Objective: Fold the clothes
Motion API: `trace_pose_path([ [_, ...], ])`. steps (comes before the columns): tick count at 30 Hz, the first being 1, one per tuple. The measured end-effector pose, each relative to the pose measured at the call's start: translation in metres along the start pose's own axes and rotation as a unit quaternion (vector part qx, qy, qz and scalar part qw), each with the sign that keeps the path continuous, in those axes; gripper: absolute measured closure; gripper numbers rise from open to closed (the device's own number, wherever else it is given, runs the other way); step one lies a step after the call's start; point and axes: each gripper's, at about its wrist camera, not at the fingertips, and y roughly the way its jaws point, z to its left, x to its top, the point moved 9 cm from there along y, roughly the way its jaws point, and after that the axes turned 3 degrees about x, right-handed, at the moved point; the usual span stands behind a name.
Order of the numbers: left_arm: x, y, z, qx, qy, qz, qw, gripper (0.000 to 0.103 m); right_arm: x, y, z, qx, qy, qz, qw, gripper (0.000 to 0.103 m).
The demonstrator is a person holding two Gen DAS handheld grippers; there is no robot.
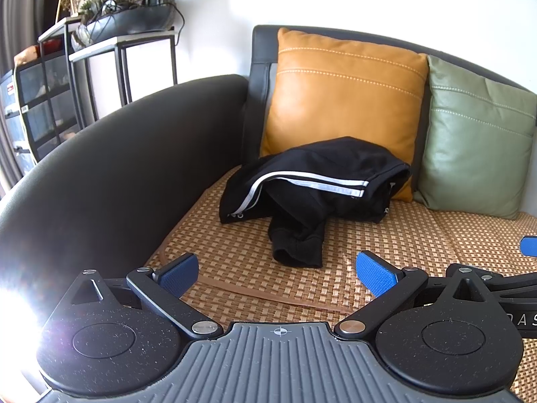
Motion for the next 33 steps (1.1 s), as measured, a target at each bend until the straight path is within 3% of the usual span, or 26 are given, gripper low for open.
trace_pose_path([
  [20, -0.001, 0.017, -0.004, -0.015, 0.005, 0.010, 0.9998, 0.000, -0.001, 0.016, -0.004, -0.007, 0.005, 0.010, 1.000, 0.000],
  [28, -0.003, 0.053, -0.003, -0.013, 0.006, 0.031, 0.9994, 0.000, -0.004, 0.048, -0.007, -0.008, 0.007, 0.030, 1.000, 0.000],
  [33, -0.011, 0.101, 0.007, -0.003, -0.020, 0.085, 0.9962, 0.000, 0.002, 0.077, -0.016, -0.023, 0.008, 0.022, 0.999, 0.000],
])
